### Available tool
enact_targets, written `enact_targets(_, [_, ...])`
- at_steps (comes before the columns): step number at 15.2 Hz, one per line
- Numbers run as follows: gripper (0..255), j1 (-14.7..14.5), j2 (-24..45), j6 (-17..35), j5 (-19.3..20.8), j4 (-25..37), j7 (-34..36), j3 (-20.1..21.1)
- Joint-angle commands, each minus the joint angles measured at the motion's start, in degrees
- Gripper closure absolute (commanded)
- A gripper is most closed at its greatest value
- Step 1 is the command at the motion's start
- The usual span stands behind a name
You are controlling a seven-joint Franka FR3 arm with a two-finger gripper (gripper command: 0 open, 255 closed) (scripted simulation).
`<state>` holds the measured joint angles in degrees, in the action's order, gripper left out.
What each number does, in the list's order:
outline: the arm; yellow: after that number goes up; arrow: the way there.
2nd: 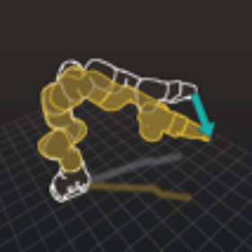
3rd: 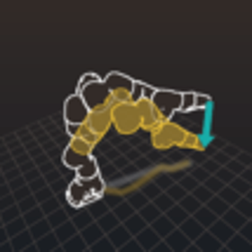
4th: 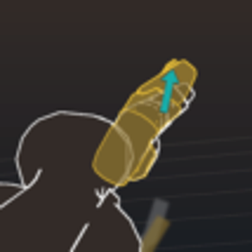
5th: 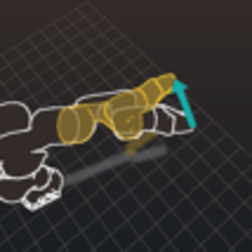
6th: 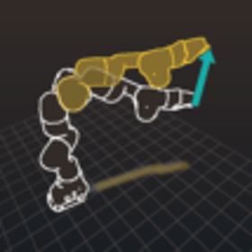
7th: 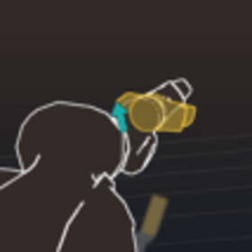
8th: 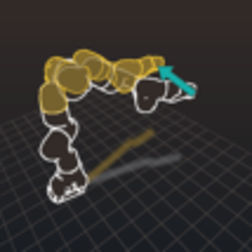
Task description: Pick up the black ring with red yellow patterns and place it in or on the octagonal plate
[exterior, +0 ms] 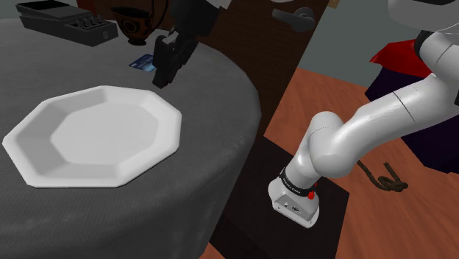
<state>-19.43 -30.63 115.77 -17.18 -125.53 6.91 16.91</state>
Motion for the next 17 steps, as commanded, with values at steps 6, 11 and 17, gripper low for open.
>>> enact_targets(6, [255, 0.0, 0.2, -0.7, 0.1, 0.7, 0.1, 0.0])
enact_targets(11, [255, 0.3, 0.8, -4.4, 0.7, 5.0, 0.8, -0.4])
enact_targets(17, [255, 0.7, 2.0, -8.7, 1.4, 10.6, 1.6, -0.7])
